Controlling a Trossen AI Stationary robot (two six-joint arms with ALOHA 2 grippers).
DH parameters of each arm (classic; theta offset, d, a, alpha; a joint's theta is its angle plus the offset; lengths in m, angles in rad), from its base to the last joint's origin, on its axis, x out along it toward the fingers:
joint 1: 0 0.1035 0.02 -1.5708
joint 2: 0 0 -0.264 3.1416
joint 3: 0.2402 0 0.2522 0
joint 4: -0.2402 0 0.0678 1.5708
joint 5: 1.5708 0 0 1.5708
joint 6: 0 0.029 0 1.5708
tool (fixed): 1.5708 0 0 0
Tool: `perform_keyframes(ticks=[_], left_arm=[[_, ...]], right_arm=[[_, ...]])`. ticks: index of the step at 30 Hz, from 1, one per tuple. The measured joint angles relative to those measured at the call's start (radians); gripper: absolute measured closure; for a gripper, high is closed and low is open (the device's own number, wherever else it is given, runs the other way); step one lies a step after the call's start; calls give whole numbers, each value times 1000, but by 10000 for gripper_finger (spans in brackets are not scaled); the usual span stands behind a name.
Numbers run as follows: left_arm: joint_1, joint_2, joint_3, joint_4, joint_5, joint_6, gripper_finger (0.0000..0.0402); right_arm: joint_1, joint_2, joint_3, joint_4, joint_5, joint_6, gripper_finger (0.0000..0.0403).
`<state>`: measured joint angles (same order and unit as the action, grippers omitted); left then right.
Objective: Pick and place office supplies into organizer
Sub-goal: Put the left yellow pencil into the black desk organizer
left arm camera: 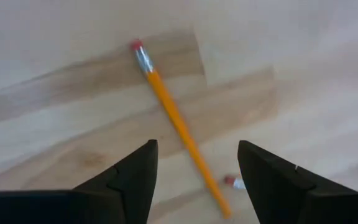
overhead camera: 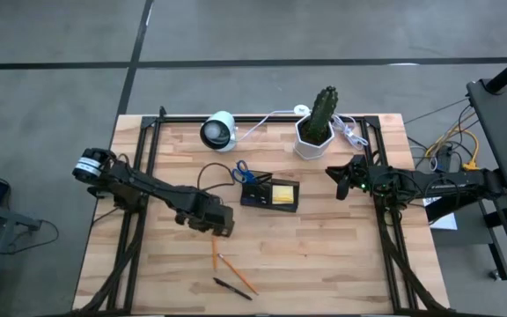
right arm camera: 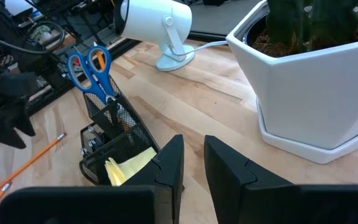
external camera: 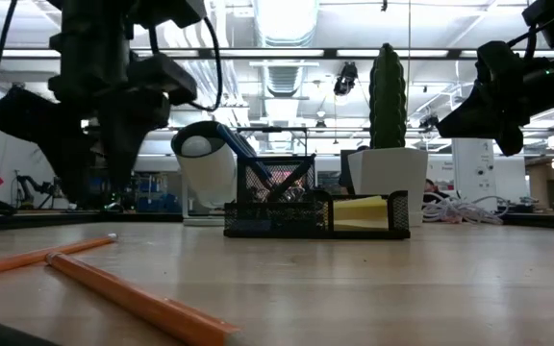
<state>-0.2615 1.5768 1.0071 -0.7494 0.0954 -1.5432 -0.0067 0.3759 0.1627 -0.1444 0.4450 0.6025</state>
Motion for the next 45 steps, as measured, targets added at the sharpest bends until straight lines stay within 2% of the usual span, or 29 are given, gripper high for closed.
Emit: perform_keyframes(ticks=[4,10,23,29,39,41,45], left_arm=[[0,8,-2,-2,-66,-112,196],[0,64,-6,4,-71,-276,196],[0,143,-6,22,-22,-284,201],[0,143,-15,43,-19,-275,251],[1,140,-52,79,9,-224,382],[1,140,-57,77,16,-222,394],[1,140,-59,72,27,-177,391]], right_arm=[[0,0,0,0,0,0,349],[0,1,0,1,0,24,349],[0,1,0,0,-3,34,349],[0,1,0,0,-3,34,349],[0,1,0,0,-3,28,349],[0,1,0,0,-3,27,349],[0,0,0,-2,-3,26,349]])
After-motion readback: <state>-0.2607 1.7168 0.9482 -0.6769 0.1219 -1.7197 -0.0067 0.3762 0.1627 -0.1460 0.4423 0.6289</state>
